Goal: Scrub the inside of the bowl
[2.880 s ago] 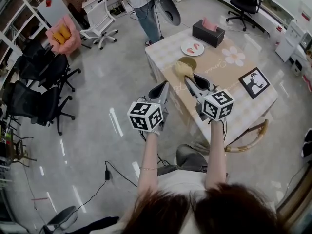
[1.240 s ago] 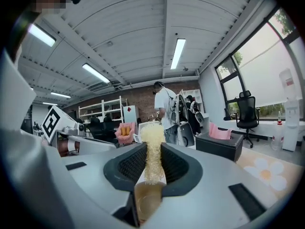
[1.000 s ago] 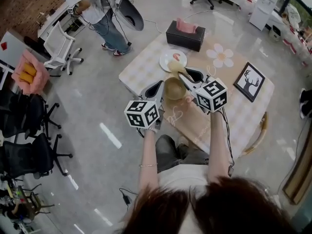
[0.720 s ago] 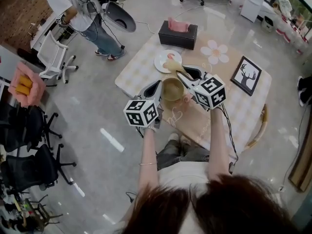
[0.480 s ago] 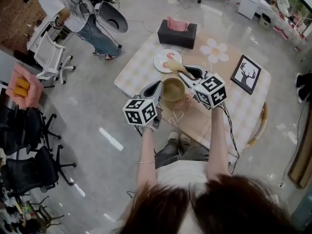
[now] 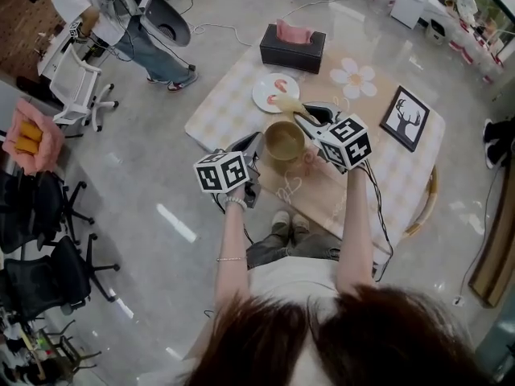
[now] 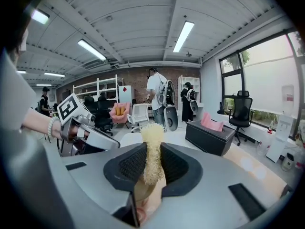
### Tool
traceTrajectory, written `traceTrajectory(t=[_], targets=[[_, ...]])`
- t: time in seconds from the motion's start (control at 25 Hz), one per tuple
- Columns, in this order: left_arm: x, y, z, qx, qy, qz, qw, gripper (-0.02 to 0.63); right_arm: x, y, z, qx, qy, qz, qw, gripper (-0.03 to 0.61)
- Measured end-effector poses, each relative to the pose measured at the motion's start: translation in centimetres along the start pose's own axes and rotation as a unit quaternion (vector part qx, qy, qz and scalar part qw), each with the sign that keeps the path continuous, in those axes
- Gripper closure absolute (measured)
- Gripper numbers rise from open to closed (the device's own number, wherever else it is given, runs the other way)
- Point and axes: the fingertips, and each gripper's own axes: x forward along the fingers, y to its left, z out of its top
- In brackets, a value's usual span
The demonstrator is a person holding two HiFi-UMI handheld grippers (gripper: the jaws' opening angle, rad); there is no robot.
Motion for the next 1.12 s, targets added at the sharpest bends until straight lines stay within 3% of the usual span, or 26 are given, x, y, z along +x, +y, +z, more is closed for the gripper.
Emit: traceTrajectory(t=[0.44,0.52,0.84,1.12], targets=[[-0.2,0.9,-2.3,-0.065,0.017,-0.016,0.9976,0.597,1.1,1.7,-1.8,-0.107,0.095,0.048,0.989,0.5],[-0.1,1.1,-2.6,-0.079,0.018,-0.019,0.9965,0.568,1.2,1.9,-2.0,-0.133,0.112,0.058,0.983,0.5],[0.2,1.4,-4.1,-0.132,0.021,-0.034,0.9904,0.514,1.5,2.7,-2.8,-0.217,0.165,0.098,0.957,0.5],[0.6,1.4,-5.0,-0.16,0.037,-0.045,0.9854,0.499,2.1,3.3,-3.0,-0.302,0.207,0.137,0.92,0.5]])
